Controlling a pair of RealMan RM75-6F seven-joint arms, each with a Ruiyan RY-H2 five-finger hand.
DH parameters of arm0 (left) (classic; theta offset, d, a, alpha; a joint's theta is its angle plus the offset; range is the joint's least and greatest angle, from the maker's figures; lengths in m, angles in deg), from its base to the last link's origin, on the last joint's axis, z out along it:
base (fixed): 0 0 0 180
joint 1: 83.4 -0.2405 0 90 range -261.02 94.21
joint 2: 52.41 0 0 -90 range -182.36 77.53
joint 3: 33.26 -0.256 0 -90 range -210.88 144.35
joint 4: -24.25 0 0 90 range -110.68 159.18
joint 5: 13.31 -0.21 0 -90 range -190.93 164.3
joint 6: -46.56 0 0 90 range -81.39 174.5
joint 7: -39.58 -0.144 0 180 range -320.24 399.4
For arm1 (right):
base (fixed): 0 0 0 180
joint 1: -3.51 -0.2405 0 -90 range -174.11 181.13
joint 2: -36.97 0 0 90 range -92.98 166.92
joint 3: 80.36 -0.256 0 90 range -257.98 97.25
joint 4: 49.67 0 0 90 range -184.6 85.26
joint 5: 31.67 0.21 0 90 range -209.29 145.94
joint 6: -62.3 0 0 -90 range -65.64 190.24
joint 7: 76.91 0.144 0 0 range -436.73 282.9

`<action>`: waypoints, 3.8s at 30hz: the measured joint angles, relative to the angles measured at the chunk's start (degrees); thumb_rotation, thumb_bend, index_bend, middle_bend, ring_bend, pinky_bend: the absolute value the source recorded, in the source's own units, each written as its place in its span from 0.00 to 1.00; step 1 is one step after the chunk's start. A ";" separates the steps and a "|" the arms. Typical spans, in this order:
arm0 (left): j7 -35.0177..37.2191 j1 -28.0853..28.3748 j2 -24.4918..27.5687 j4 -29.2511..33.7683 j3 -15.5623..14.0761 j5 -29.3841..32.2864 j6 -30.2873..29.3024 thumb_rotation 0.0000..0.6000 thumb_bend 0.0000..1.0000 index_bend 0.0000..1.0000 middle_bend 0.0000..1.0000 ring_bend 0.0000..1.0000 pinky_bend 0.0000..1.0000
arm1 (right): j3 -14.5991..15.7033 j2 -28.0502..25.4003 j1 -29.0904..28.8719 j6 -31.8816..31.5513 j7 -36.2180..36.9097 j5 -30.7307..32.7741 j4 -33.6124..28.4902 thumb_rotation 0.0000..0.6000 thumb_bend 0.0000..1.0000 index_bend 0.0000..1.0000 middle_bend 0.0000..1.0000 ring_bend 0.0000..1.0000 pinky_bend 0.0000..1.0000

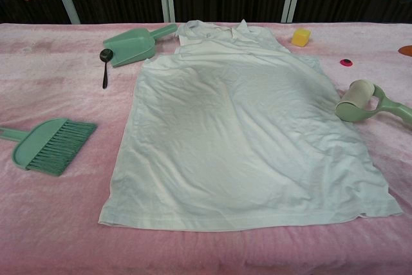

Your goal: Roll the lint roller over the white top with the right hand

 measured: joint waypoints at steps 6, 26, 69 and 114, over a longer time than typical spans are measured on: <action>1.22 -1.02 1.26 -0.21 -0.55 -1.74 -2.15 1.00 0.42 0.20 0.08 0.00 0.04 | -0.35 0.02 1.05 -1.39 -0.23 1.46 -0.34 1.00 0.18 0.09 0.12 0.17 0.23; 4.09 -22.47 14.30 1.45 -9.90 -1.17 -20.73 1.00 0.42 0.20 0.08 0.00 0.01 | -0.68 -2.01 6.59 -2.93 -7.09 33.82 -11.70 1.00 0.16 0.15 0.20 0.22 0.23; 10.28 -24.85 6.15 -13.43 -11.02 3.10 -16.01 1.00 0.43 0.19 0.08 0.00 0.01 | -8.55 21.18 -1.09 -2.42 -23.38 49.06 8.85 1.00 0.17 0.45 0.45 0.48 0.43; 9.83 -25.55 6.06 -13.21 -9.78 3.41 -15.66 1.00 0.43 0.19 0.08 0.00 0.01 | -10.37 23.61 -2.94 0.06 -27.92 52.81 11.76 1.00 0.38 0.56 0.52 0.54 0.46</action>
